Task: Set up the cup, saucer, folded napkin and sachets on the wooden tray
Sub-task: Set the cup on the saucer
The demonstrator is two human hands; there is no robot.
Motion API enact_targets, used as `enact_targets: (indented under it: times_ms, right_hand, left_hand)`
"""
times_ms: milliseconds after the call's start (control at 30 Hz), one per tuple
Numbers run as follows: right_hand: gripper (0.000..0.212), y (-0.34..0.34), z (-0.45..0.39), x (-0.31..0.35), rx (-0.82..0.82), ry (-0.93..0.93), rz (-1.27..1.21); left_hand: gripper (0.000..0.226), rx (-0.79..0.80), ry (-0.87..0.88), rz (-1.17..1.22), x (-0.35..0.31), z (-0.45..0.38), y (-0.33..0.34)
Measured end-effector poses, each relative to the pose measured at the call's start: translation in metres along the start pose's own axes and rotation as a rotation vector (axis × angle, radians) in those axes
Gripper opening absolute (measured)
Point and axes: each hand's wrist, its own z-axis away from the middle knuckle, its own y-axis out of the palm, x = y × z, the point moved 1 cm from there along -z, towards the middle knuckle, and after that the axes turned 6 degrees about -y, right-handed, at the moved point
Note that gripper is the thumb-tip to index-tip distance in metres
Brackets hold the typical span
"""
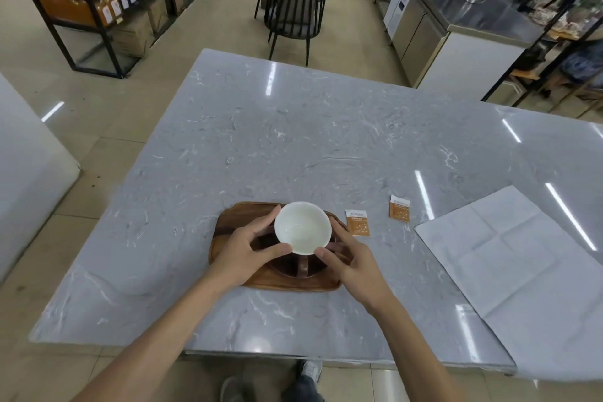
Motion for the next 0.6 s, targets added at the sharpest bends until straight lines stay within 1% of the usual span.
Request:
enact_targets:
  times_ms: [267, 433, 600]
  right_hand:
    - [0.064, 0.0051, 0.0059, -0.003, -0.062, 0.013, -0.028]
    - [0.065, 0.0078, 0.0069, -0.005, -0.077, -0.005, -0.036]
    - [0.064, 0.0075, 0.0054, -0.0064, -0.064, 0.005, -0.043]
  left_hand:
    - [0.08, 0.01, 0.017, 0.004, -0.0005, 0.0016, 0.0002]
    - [0.077, 0.032, 0.023, -0.034, -0.0031, 0.0009, -0.0015]
    - [0.077, 0.02, 0.023, -0.002, -0.0022, 0.0035, -0.0003]
